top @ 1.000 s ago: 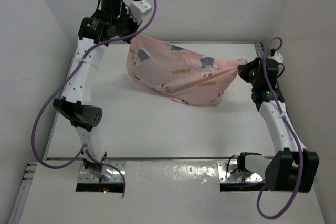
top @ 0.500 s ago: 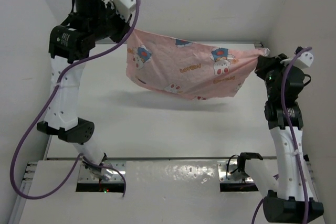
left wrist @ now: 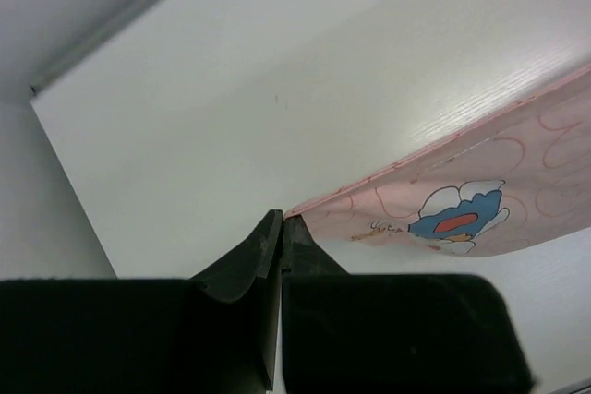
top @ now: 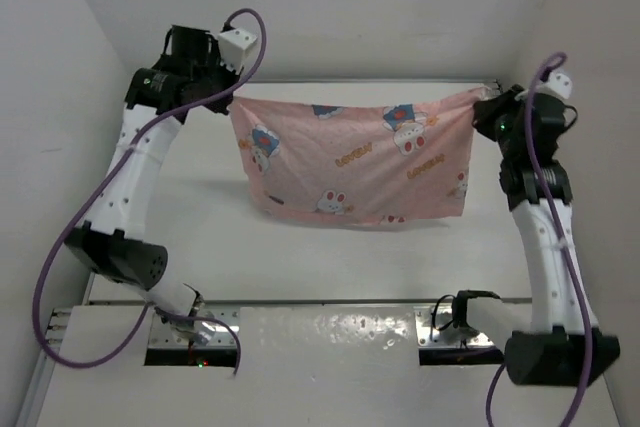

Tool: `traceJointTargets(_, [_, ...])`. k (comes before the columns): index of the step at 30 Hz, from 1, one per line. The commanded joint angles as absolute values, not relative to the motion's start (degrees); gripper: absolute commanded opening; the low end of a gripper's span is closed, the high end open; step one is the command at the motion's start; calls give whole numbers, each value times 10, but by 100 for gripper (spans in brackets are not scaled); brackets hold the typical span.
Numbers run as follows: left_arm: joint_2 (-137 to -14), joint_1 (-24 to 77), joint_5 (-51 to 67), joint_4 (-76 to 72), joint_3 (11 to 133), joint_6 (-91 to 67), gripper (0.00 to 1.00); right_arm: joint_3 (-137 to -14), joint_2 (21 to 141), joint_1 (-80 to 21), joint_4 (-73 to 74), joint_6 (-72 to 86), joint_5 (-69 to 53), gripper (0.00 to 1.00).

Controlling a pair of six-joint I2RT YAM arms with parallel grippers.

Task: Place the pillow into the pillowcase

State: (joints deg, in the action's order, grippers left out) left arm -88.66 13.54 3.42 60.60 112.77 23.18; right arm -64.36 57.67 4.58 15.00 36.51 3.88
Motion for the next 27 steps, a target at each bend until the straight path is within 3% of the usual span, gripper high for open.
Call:
traceJointTargets(1, [-912, 94, -20, 465, 1060, 208, 0, -624, 675, 39, 87, 393, 21, 0])
traceJointTargets(10, [-1084, 76, -14, 304, 1038, 174, 0, -752, 968, -24, 18, 433, 128, 0])
traceJointTargets(17, [-1220, 66, -47, 219, 1120, 149, 0, -983, 1205, -38, 62, 454, 203, 0])
traceJointTargets(21, [-1275, 62, -77, 195, 1156, 141, 0, -1087, 1286, -38, 70, 457, 223, 0])
traceJointTargets(27, [-1336, 63, -82, 167, 1182, 141, 0, -1129, 1360, -28, 87, 480, 259, 0])
